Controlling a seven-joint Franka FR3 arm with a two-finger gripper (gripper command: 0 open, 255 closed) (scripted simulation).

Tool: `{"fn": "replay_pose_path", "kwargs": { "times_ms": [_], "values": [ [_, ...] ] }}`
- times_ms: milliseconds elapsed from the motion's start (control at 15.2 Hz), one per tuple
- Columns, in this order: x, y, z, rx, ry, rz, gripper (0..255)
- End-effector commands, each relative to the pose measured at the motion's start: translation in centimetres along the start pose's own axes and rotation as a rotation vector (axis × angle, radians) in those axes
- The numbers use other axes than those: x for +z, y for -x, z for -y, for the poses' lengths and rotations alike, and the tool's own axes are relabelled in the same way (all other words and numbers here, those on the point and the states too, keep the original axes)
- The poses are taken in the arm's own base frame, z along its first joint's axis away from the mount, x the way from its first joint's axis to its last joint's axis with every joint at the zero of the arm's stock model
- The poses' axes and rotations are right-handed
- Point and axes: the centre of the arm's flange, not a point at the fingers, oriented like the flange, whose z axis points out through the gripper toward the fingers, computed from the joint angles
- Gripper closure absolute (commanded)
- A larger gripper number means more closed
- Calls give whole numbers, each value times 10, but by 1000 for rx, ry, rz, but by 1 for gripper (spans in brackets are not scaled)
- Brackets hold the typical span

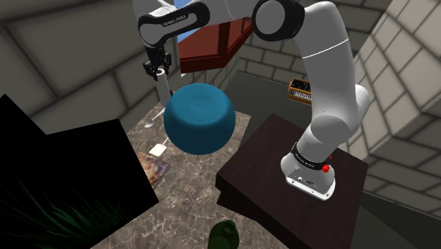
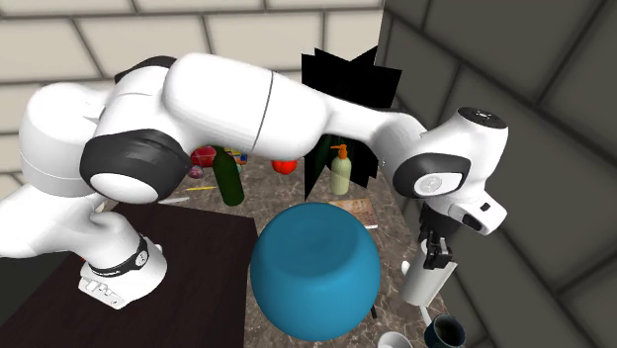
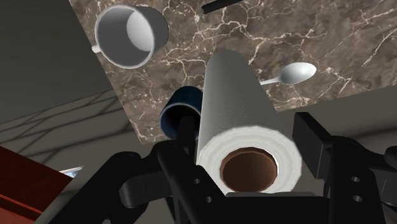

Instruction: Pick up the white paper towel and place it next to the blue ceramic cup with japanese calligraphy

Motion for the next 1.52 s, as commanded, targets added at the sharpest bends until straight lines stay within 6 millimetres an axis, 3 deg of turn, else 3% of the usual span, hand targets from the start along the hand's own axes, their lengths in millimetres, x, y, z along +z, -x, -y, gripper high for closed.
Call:
{"fn": "replay_pose_path", "kwargs": {
  "times_ms": [0, 1056, 1452],
  "values": [
    [11, 0, 2, 0, 0, -1, 255],
    [94, 4, 7, 0, 0, -1, 255],
    [94, 4, 7, 0, 0, -1, 255]
  ]
}}
